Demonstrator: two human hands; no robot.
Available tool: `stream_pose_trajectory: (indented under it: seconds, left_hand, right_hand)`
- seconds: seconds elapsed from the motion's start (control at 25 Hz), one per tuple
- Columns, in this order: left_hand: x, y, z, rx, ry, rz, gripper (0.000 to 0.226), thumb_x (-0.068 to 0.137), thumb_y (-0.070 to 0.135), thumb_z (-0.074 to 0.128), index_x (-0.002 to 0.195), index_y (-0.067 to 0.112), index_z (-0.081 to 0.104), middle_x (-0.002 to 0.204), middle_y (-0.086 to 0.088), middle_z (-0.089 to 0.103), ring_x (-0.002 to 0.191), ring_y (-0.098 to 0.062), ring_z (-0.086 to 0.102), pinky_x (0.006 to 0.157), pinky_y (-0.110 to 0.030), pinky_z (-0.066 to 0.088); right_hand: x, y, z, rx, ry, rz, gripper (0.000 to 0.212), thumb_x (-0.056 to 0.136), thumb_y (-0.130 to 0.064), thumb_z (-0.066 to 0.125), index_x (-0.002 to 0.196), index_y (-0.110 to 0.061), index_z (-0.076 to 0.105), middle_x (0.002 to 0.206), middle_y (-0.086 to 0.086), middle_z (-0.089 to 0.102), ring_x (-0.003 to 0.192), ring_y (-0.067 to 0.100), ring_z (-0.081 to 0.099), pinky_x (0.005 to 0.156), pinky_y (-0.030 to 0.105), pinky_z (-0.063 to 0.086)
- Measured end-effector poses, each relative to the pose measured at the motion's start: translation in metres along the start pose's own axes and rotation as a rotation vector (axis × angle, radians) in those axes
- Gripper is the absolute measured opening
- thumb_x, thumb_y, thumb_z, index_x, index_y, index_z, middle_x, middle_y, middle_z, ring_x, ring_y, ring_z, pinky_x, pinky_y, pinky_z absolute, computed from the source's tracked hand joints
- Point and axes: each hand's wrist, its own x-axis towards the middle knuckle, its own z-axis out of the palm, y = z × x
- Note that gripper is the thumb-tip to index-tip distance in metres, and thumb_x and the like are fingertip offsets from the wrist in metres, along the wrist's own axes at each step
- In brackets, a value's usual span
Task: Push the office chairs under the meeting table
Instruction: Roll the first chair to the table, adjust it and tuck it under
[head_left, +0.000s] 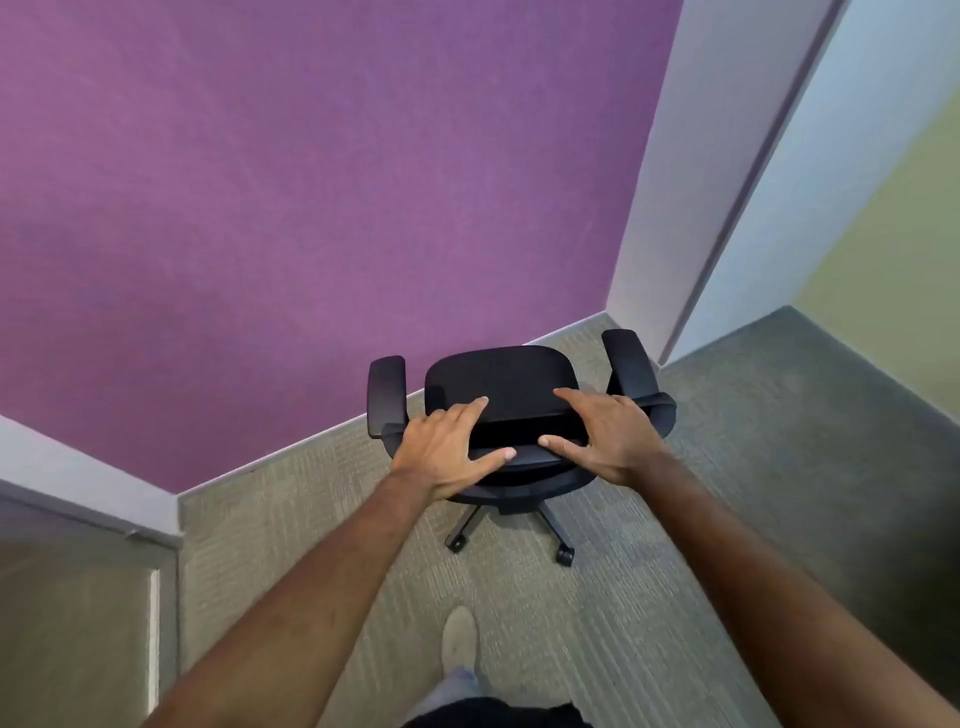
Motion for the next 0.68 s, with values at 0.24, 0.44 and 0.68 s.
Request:
stream_pose_trajectory:
  seconds: [0.24,0.44,0.68]
  left_hand:
    - [-0.006,-0.007,0.007,0.153,-0.041,0.115,0.109,0.075,0.099,0.03,0.154,0.024,0.042,0.148,0.0,0.058,0.128,-0.025,0.058,0.105,-0.047,0.046]
    - [-0.001,0.0,0.001,0.118,-0.055,0.084,0.075,0.08,0.077,0.053,0.134,0.027,0.055,0.124,0.003,0.069,0.111,-0.022,0.065,0.099,-0.044,0.051]
    - [-0.003,0.007,0.002,0.102,-0.048,0.1,0.065,0.081,0.073,0.055,0.128,0.028,0.059,0.117,0.004,0.072,0.106,-0.022,0.067,0.095,-0.043,0.052]
  right_hand:
    - [-0.011,0.011,0.004,-0.146,-0.017,-0.107,0.103,0.079,-0.102,0.033,0.145,-0.027,0.058,0.135,-0.003,0.07,0.122,0.021,0.064,0.11,0.045,0.045]
    - [-0.009,0.01,0.002,-0.159,-0.011,-0.007,0.078,0.075,-0.081,0.057,0.131,-0.027,0.065,0.121,-0.005,0.072,0.111,0.018,0.064,0.105,0.039,0.05]
    - [-0.015,0.013,0.001,-0.134,-0.005,0.038,0.068,0.07,-0.079,0.06,0.113,-0.027,0.071,0.108,-0.008,0.073,0.102,0.016,0.066,0.098,0.038,0.051]
